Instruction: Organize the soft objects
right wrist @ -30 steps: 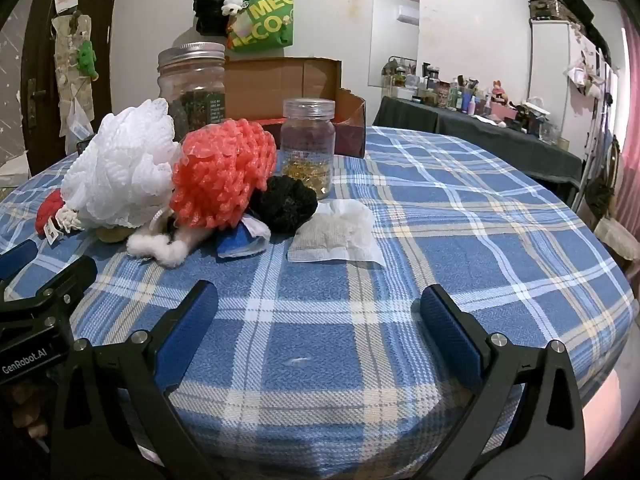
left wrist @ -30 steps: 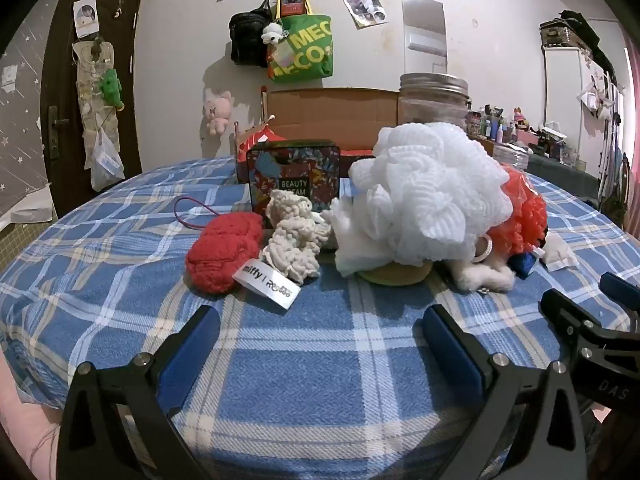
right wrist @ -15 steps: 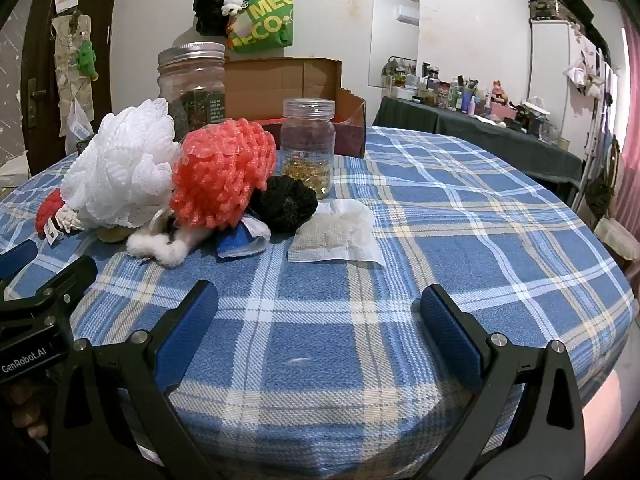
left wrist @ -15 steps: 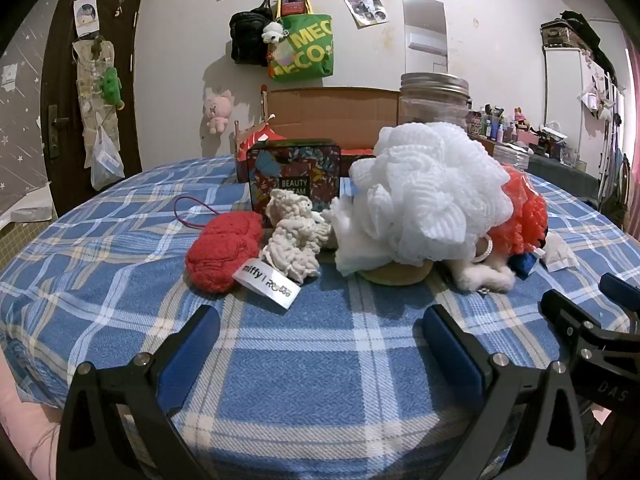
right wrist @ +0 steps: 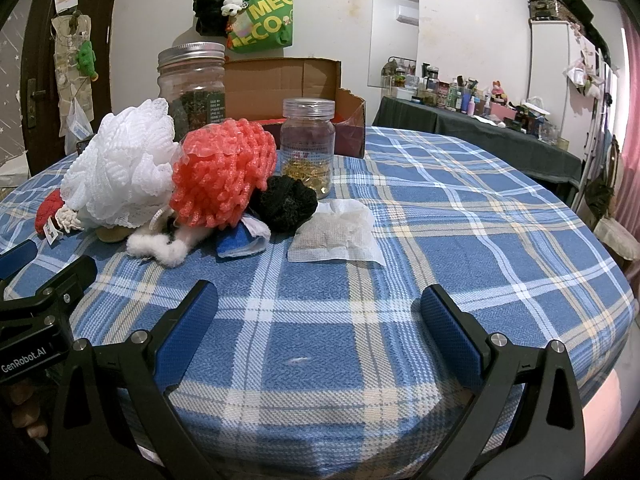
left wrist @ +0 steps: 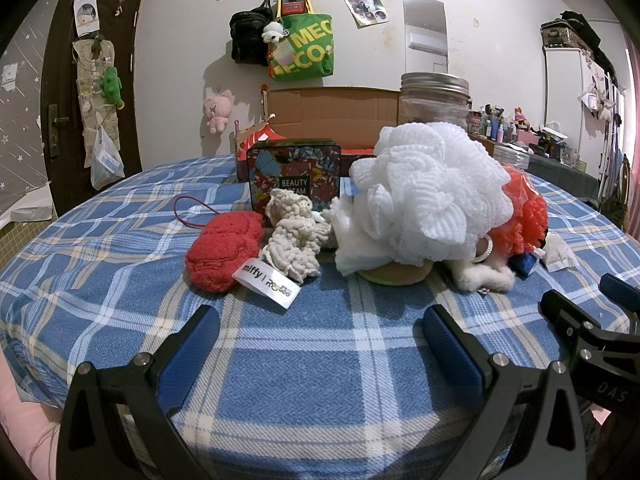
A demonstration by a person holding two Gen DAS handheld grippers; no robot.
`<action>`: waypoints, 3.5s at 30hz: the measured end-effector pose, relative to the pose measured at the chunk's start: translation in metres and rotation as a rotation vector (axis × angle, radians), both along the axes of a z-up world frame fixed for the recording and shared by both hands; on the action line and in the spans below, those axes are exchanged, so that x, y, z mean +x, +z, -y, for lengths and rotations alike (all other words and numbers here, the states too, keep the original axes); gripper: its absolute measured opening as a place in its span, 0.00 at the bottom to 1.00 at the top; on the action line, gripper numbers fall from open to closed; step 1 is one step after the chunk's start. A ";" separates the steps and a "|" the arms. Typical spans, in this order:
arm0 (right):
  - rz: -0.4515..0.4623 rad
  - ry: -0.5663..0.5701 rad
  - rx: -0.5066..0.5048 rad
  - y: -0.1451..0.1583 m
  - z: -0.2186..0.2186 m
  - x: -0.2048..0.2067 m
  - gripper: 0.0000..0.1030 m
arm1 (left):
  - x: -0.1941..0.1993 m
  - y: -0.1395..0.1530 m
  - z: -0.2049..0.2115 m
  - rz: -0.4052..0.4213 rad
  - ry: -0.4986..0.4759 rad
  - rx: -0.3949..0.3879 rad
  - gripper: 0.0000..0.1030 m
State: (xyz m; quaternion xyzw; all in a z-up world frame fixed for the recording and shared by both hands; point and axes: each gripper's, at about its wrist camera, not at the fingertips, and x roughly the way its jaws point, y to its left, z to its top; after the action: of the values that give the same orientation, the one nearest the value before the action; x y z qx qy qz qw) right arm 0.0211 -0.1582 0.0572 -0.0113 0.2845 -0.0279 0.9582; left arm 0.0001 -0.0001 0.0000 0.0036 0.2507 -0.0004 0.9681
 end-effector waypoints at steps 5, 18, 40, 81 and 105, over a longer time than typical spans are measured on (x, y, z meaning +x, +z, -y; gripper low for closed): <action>0.001 0.000 0.000 0.000 0.000 0.000 1.00 | 0.000 0.000 0.000 0.000 0.000 0.000 1.00; 0.001 0.000 0.000 0.000 0.000 0.000 1.00 | 0.000 0.000 0.000 -0.001 0.000 -0.001 1.00; 0.001 0.000 0.001 0.000 0.000 0.000 1.00 | 0.000 0.000 0.000 -0.002 0.000 -0.001 1.00; 0.007 0.287 0.233 0.068 0.030 0.051 1.00 | 0.024 0.076 0.007 0.048 -0.204 -0.035 1.00; -0.123 0.527 0.369 0.047 0.017 0.082 0.30 | 0.063 0.058 0.027 -0.085 -0.431 -0.077 0.47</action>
State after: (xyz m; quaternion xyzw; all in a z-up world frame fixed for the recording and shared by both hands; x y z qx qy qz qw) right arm 0.1027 -0.1750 0.1046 0.0877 0.3295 0.2740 0.8993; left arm 0.0628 -0.0273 0.0585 0.0201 0.2844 -0.2171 0.9336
